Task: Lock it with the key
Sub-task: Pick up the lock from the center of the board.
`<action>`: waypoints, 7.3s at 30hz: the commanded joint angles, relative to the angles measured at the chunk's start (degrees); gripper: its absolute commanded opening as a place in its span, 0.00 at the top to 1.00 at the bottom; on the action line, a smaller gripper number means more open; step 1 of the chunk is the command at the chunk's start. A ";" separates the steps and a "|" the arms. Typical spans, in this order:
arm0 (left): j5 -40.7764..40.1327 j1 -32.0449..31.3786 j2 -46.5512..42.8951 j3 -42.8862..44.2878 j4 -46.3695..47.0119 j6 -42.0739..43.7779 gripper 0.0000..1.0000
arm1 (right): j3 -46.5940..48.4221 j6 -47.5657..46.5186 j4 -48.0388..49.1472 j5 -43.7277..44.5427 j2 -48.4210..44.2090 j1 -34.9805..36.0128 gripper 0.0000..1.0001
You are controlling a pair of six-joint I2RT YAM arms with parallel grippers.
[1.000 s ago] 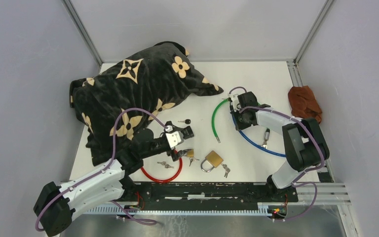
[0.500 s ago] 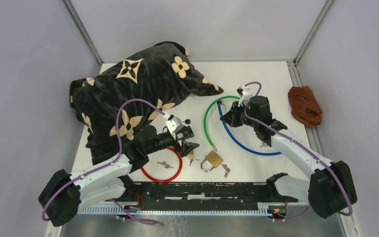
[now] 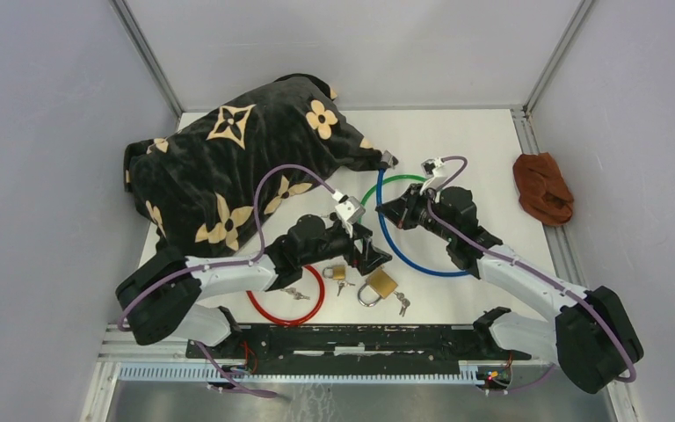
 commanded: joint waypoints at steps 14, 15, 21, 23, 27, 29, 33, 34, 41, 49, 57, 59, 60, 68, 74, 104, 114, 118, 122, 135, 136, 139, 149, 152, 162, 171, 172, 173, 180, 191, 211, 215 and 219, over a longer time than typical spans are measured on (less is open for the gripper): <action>-12.01 -0.07 10.95 14.08 7.19 5.64 0.51 | 0.57 3.80 9.82 -0.88 -8.50 1.18 1.00; -10.68 0.02 10.20 13.77 7.28 6.56 0.70 | 0.55 2.77 9.17 -1.79 -8.94 0.93 1.00; -3.46 2.15 2.06 10.98 -1.90 13.89 0.98 | 8.57 -14.85 -11.06 -13.12 -14.43 -6.88 0.63; 1.95 3.87 -0.94 11.72 -9.81 16.82 0.98 | 16.32 -28.74 -26.00 -16.53 -15.64 -8.32 0.48; 14.37 6.62 -4.01 16.08 -27.63 27.50 0.98 | 34.30 -46.74 -55.26 -16.87 -12.62 -8.37 0.35; 18.14 7.14 -4.85 18.97 -36.76 33.90 0.98 | 41.29 -52.94 -64.32 -16.57 -10.01 -8.36 0.35; 22.14 7.30 -5.59 24.37 -52.46 44.03 0.98 | 45.81 -56.43 -65.84 -15.80 -9.18 -5.61 0.35; 22.59 7.28 -5.67 25.45 -54.82 45.35 0.98 | 47.08 -57.29 -66.27 -16.57 -8.70 -5.17 0.36; 22.49 7.33 -5.80 28.57 -60.30 50.06 0.98 | 50.20 -65.28 -73.59 -14.83 -2.36 3.62 0.36; 22.28 7.28 -6.52 27.98 -60.31 50.76 0.98 | 46.00 -66.61 -74.34 -11.81 -1.44 6.71 0.36; 22.58 7.21 -6.36 28.06 -59.69 50.66 0.98 | 39.72 -65.98 -69.08 -7.91 0.37 6.90 0.39; 22.68 7.26 -6.38 27.90 -59.69 50.63 0.98 | 38.88 -65.76 -67.18 -7.68 0.40 6.90 0.52; 22.82 7.25 -6.45 27.84 -59.68 50.55 0.98 | 38.50 -65.41 -66.22 -7.23 0.21 6.89 0.63; 20.89 7.33 -8.46 25.26 -53.55 44.03 0.63 | 36.49 -60.43 -56.45 -4.91 -4.87 5.82 1.00; 16.72 9.87 -13.50 17.23 -42.47 34.02 0.49 | 31.98 -60.53 -49.14 -21.83 -10.11 -4.34 1.00; 15.33 20.10 -45.68 -14.95 -9.83 21.21 0.36 | 43.84 -46.83 -27.28 -57.78 -6.00 -16.77 1.00; 12.61 24.87 -52.60 -12.86 -25.52 25.57 0.36 | 44.65 -43.53 -21.54 -61.62 -4.75 -16.80 1.00; 12.31 25.72 -52.20 -16.29 -22.93 24.60 0.41 | 44.58 -39.63 -16.75 -63.07 -4.68 -16.76 1.00; 11.80 27.01 -50.57 -18.28 -20.85 26.10 0.45 | 44.99 -38.92 -14.96 -64.18 -4.28 -16.84 1.00; 35.02 27.89 -45.42 -21.25 -14.22 31.61 0.40 | 44.23 -34.38 -11.14 -63.03 -3.86 -16.83 1.00; 35.31 27.90 -45.49 -20.94 -16.35 33.39 0.40 | 44.23 -34.42 -11.08 -63.03 -3.85 -16.94 1.00; 38.00 27.91 -45.46 -19.53 -22.54 39.32 0.38 | 44.75 -34.43 -10.91 -63.28 -3.53 -17.23 1.00; 38.78 27.83 -43.23 -20.10 -19.05 37.16 0.31 | 45.63 -34.24 -9.93 -63.20 -2.55 -18.23 1.00; 34.22 27.73 -42.29 -20.95 -13.64 34.65 0.31 | 44.54 -34.42 -9.70 -63.03 -3.26 -18.26 1.00; 25.22 27.68 -40.66 -22.00 -4.88 27.54 0.38 | 43.10 -34.51 -9.27 -62.95 -3.26 -18.29 1.00; 33.50 27.06 -39.43 -21.78 -4.92 26.11 0.37 | 43.41 -34.09 -8.96 -62.38 -3.40 -18.29 1.00; 34.00 26.63 -39.36 -21.78 -5.07 26.14 0.37 | 43.36 -34.03 -8.96 -62.34 -3.38 -18.29 1.00; 33.43 26.09 -39.12 -21.73 -5.14 26.15 0.37 | 43.38 -34.00 -8.96 -62.30 -3.40 -18.34 1.00; 26.73 22.75 -37.02 -21.38 1.57 21.53 0.57 | 42.49 -33.82 -8.88 -61.20 -4.08 -18.31 1.00; 6.81 19.17 -34.51 -6.94 17.78 6.54 0.98 | 20.54 1.81 38.67 -42.47 -7.42 -15.41 1.00; 8.99 10.18 -34.25 4.30 22.94 -6.51 0.98 | 22.11 17.09 75.50 -31.57 10.62 2.39 1.00; 7.82 10.16 -34.35 2.73 24.15 -3.14 0.98 | 20.78 14.70 74.15 -29.05 9.25 3.26 1.00; 6.57 10.16 -34.39 1.75 26.27 0.00 0.98 | 18.37 15.20 75.95 -24.91 8.20 3.81 1.00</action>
